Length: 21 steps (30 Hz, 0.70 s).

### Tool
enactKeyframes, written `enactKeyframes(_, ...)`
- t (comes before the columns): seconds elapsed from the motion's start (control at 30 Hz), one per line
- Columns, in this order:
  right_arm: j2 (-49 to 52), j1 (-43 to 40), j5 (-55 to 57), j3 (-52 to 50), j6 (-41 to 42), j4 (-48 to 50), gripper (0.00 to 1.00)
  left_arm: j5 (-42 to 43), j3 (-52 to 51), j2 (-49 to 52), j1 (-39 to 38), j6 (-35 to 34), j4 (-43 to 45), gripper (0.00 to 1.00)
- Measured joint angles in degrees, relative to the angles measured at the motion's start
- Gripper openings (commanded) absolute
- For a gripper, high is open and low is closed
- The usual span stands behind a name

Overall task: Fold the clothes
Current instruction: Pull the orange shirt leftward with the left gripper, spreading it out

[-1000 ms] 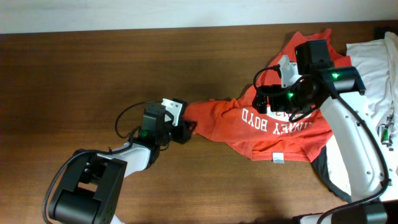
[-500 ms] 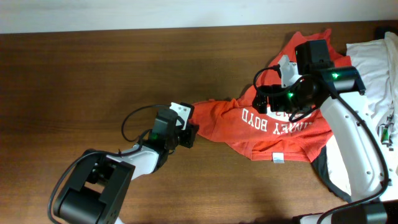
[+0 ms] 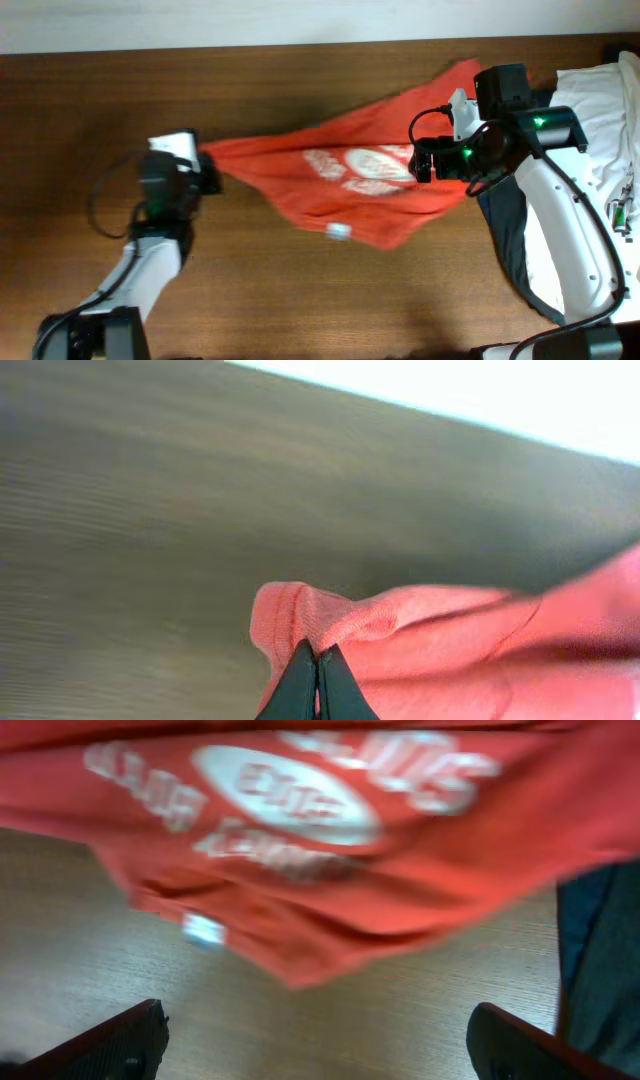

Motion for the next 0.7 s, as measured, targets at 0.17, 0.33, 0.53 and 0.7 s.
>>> enactKeyframes(0.17,0.0,0.0,0.2,0.0,0.0,-0.3,0.99,-1.3,7.8,1.0,11.7,0.0,-2.3,0.99)
enactKeyframes(0.33,0.0,0.0,0.2,0.0,0.0,-0.4,0.99,14.6,12.8,1.5,9.1,-0.1,-32.0,0.99)
enactKeyframes(0.53,0.0,0.0,0.2,0.0,0.0,-0.4,0.99,14.8,8.5,2.1,-6.2,-0.1,-45.4,0.98)
enactKeyframes(0.7,0.0,0.0,0.2,0.0,0.0,-0.7,0.99,11.1,6.6,6.8,-11.8,-2.7,-40.6,0.84)
